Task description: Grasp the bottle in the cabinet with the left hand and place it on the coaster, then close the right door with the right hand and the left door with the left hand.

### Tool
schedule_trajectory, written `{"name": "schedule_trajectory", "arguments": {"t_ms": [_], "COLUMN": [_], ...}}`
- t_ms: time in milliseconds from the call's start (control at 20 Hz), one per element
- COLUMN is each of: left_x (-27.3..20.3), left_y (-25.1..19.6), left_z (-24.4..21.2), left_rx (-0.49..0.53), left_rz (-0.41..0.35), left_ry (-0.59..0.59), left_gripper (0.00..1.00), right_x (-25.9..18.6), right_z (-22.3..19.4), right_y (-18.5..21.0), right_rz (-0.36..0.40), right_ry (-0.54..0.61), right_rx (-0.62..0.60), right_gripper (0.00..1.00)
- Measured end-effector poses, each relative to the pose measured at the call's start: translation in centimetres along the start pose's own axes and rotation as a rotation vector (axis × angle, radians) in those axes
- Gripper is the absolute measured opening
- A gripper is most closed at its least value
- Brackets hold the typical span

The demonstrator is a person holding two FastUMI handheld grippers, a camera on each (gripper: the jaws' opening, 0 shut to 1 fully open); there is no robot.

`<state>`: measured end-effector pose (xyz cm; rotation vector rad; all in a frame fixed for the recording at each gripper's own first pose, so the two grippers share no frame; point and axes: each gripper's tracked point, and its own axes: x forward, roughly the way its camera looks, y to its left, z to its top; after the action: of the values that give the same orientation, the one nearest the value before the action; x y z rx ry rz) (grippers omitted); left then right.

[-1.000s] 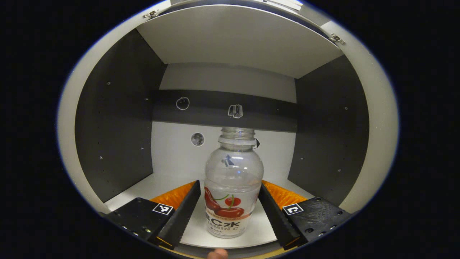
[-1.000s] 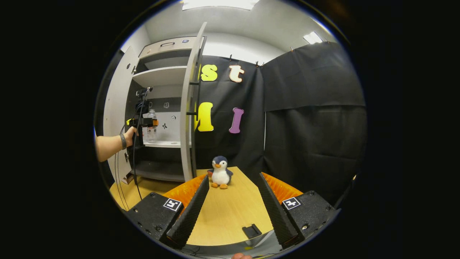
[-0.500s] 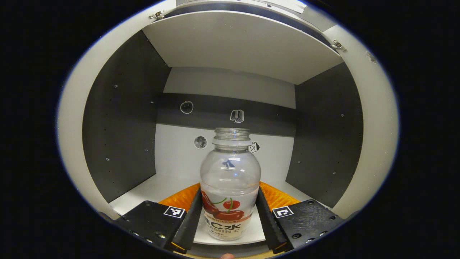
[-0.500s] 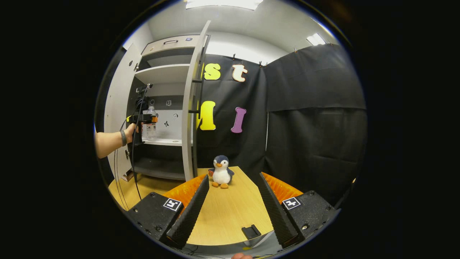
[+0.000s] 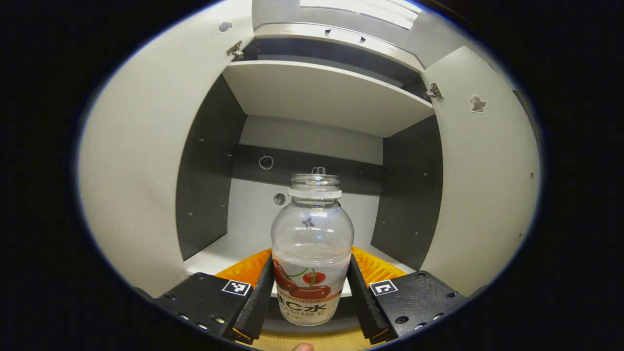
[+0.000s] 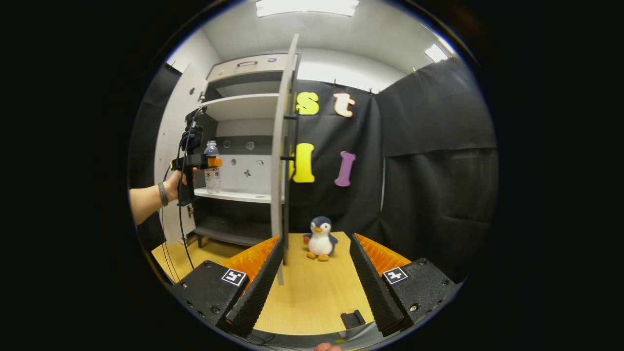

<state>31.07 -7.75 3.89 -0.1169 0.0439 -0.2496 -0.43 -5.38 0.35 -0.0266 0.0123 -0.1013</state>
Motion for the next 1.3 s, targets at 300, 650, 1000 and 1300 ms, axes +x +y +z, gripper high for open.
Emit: {"name": "schedule_trajectory", "arguments": {"t_ms": [300,650,1000,1300], "left_x": [-8.1,-14.0,-16.7,-17.7], "left_y": [0.7,-4.2,-7.7,-8.5], "left_z": [-4.6,-12.5,-20.1,-26.1], "left_rx": [0.023,0.099,0.203,0.259], "left_rz": [0.057,0.025,0.030,0.029], "left_ry": [0.015,0.024,0.035,0.049], "left_gripper": [0.73,0.73,0.73,0.73], "right_x": [-0.9,-1.4,-3.6,-5.5], "right_z": [1.9,2.5,4.9,5.2], "right_y": [1.7,2.1,-0.5,-0.8], "right_rz": [0.103,0.140,0.105,0.089], "right_ry": [-0.047,-0.026,-0.048,0.007], "right_rx": [0.012,0.051,0.080,0.078], "right_gripper": [0.84,0.84,0.84,0.84]}}
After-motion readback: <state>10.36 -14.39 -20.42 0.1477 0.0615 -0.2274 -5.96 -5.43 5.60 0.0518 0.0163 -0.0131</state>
